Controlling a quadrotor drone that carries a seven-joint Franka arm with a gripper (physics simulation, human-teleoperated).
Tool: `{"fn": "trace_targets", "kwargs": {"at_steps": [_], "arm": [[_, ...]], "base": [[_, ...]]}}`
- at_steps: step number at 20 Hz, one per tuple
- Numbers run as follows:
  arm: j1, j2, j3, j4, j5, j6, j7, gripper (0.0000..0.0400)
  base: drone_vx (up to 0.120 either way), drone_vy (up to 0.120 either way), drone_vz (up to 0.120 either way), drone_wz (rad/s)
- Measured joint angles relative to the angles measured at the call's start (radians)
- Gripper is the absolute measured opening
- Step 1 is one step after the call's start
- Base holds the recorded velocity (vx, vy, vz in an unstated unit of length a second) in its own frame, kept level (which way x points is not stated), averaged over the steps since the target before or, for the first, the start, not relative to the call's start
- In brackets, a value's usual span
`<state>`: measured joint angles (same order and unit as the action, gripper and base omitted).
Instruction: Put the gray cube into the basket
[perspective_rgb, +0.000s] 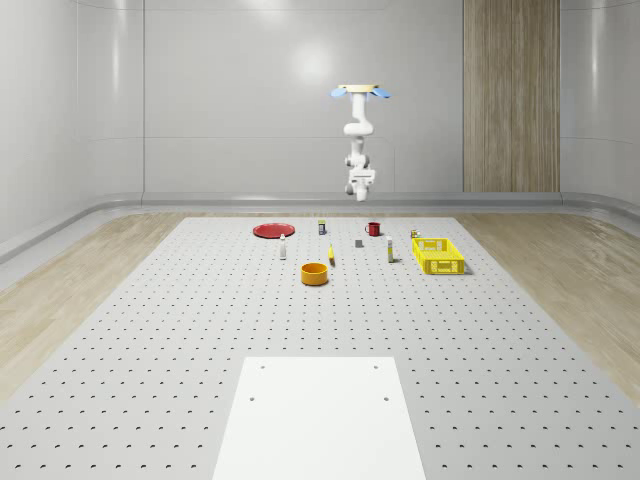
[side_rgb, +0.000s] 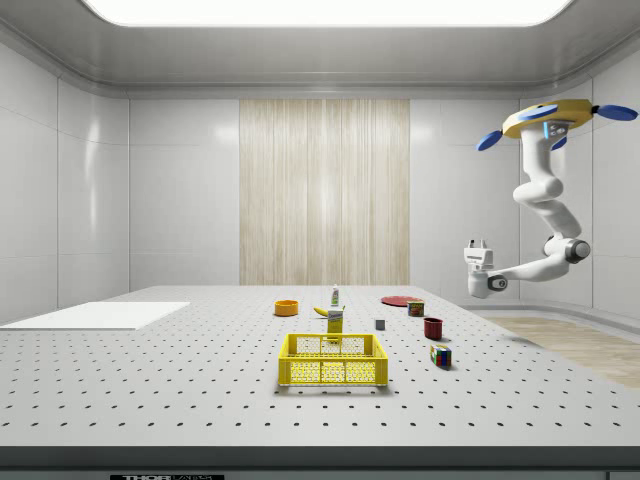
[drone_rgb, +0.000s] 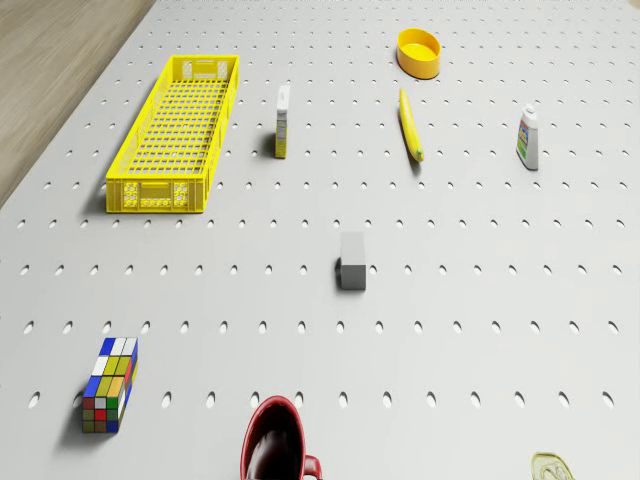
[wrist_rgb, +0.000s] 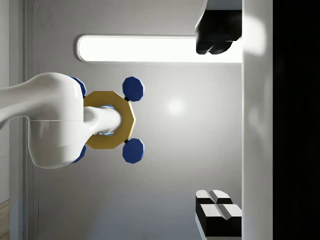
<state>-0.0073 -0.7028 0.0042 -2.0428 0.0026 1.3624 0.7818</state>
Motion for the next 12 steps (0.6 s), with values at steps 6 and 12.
{"fn": "trace_targets", "kwargs": {"at_steps": [6, 12], "arm": [[-0.001, -0.002, 0.001, -0.001, 0.000, 0.003, 0.000, 0.0400], [-0.001, -0.005, 0.002, -0.003, -0.001, 0.007, 0.000, 0.0400]], "base": [[0.120, -0.120, 0.000, 0.000], [0.120, -0.087, 0.000, 0.000]]}}
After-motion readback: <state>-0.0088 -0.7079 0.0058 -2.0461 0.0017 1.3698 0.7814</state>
